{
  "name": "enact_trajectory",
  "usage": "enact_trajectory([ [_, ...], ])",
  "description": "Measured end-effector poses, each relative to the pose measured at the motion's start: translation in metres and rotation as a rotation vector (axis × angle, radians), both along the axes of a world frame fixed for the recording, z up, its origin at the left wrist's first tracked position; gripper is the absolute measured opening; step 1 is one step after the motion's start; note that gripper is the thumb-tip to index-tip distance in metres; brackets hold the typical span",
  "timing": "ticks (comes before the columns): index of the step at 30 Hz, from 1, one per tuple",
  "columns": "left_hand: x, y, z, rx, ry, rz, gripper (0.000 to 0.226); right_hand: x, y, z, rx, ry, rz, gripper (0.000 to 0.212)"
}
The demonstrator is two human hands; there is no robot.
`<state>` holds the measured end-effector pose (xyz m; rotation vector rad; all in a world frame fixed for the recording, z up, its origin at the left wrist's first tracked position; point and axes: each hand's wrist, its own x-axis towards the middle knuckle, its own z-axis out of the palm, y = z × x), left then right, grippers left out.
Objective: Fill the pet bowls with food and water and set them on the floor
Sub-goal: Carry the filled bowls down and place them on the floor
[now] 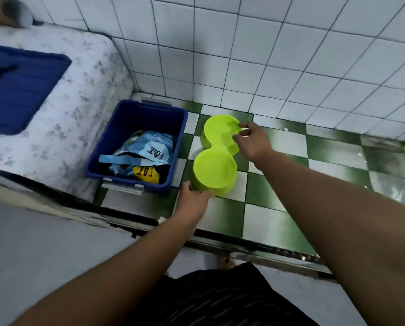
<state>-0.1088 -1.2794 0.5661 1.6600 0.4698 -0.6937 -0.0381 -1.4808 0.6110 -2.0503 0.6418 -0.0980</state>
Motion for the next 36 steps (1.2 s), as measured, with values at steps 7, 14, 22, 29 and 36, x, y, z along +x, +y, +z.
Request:
enact_trajectory([
  [7,-0.006,-0.036,-0.008,0.059,0.005,0.202,0.099,0.054,-0.040,-0.015,-0.116,0.037,0.139,0.055],
  [14,-0.007,-0.054,-0.021,0.096,-0.002,0.295,0.101,0.100,-0.052,-0.035,-0.190,0.177,0.370,0.082],
  [22,-0.011,-0.067,-0.032,0.168,-0.138,0.412,0.055,0.096,-0.061,-0.055,0.002,0.258,0.358,0.073],
  [29,-0.003,-0.054,-0.027,0.098,-0.167,0.503,0.046,0.070,-0.068,-0.060,0.035,0.244,0.185,0.059],
  [36,-0.022,-0.026,-0.021,0.062,-0.179,0.544,0.043,0.030,-0.064,-0.055,0.123,0.119,0.170,0.032],
])
